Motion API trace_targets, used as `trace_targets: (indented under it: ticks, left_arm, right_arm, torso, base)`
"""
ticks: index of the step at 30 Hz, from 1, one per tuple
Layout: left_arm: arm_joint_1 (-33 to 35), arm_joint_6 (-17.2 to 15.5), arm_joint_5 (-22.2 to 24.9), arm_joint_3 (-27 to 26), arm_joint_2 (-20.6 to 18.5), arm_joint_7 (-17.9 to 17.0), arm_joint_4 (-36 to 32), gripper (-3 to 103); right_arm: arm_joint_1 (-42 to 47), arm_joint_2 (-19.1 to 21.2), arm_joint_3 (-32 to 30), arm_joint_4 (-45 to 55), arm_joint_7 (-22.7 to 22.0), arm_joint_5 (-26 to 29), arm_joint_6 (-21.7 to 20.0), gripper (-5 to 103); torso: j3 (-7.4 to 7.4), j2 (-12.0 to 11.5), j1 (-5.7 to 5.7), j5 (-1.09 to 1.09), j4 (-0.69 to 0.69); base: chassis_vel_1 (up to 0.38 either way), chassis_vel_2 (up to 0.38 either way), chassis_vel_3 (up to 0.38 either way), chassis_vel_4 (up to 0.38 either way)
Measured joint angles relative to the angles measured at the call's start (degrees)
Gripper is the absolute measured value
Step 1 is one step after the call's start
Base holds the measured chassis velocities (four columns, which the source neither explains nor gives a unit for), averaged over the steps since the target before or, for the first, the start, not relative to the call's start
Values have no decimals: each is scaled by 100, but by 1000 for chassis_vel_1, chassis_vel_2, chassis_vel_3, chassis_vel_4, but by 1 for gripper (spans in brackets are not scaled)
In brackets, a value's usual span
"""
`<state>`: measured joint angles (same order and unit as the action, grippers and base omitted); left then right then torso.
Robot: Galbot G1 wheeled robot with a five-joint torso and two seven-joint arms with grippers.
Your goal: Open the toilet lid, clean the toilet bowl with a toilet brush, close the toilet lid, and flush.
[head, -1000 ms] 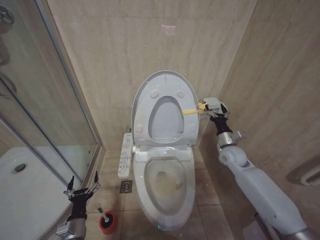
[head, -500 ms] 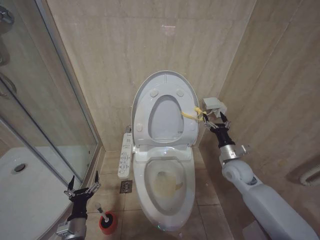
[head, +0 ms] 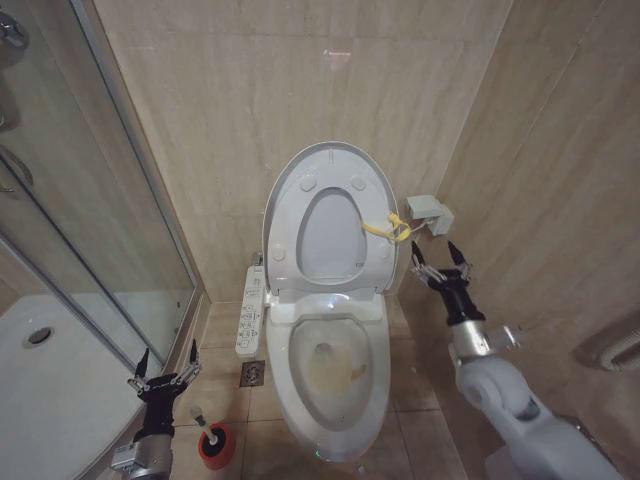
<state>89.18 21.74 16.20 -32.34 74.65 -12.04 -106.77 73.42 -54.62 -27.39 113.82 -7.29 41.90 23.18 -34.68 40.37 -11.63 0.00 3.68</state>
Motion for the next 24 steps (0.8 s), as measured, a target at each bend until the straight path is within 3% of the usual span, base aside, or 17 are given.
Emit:
trace_targets:
  ticks: [6,10,15,19,24]
  left_arm:
    - [63,-8,0,17,1,0,-155,100]
    - [96,-9,0,14,-8,1,-216,100]
    - [165,-8,-1,-40,-8,-1,-384,100]
    - [327,78,-57,-69,-21,5,-435,100]
    - [777,527,-189,-168,-187,289,-520,100]
  right_arm:
    - [881,-628,-400,543,-26,-106,-7,100]
    - [1154,-821,-496,737,-50,-174,-8,100]
    - [1733,-1309,-577,1088,-119,-533,15,100]
    - [2002,-1525,-351,954,-105,-908,222,100]
    - [1873,-1591,-179,207,360,-1446,819,100]
  torso:
    - [0,0,0,0,0]
    - [0,0,0,0,-1]
    - [0,0,1,-1,0]
    - [0,1,1,-2,0]
    - [-1,0,0,-1,-2]
  base:
    - [0,0,0,0]
    - [0,0,0,0]
    - [0,0,0,0]
    - [0,0,0,0]
    - [0,0,0,0]
